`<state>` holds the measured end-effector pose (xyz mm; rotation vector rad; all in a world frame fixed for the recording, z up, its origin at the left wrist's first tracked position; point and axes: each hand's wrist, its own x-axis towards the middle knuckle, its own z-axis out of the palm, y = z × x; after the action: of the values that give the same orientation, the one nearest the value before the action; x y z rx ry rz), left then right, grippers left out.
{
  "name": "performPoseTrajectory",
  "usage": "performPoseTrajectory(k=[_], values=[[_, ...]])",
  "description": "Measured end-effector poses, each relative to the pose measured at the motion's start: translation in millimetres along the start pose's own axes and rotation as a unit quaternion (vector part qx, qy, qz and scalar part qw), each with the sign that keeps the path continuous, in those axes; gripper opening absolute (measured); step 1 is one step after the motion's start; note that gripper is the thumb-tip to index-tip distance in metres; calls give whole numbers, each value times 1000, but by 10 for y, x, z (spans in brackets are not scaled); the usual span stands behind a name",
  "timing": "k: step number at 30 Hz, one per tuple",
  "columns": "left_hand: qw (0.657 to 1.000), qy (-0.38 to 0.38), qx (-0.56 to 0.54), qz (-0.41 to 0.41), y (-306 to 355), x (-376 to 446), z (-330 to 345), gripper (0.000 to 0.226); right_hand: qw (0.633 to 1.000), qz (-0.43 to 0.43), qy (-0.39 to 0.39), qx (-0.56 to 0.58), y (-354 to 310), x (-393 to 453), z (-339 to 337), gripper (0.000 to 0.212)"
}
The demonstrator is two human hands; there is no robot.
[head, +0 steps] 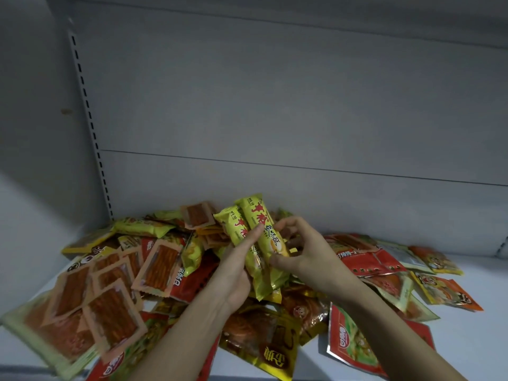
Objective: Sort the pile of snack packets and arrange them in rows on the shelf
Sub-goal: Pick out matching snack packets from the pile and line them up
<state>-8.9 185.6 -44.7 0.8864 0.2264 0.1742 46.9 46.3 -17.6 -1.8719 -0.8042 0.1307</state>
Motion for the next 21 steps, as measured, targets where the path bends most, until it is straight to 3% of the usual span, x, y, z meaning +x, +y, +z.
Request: performPoseTrajectory(k=[5, 8, 11, 13, 17, 21], values=[[1000, 12, 5, 14, 20, 60, -111, 57, 998, -5, -54, -28, -1, -2, 56, 44], [1000, 28, -6, -11, 7, 98, -119, 57, 996, -2, -84, -5, -40, 20, -69, 26], [999, 39, -9, -23, -10, 138, -125, 58, 998, 21, 50, -21, 65, 216, -294, 11], [999, 41, -17, -20, -10, 153, -101, 53, 982, 65, 132, -120, 320, 454, -449, 12], [998, 51, -17, -16, 7, 169, 14, 54, 941, 175, 42, -285, 814, 759, -522, 36], [998, 61, 7, 0, 44, 192, 118, 48, 950, 178, 36, -253, 916, 860, -529, 34]])
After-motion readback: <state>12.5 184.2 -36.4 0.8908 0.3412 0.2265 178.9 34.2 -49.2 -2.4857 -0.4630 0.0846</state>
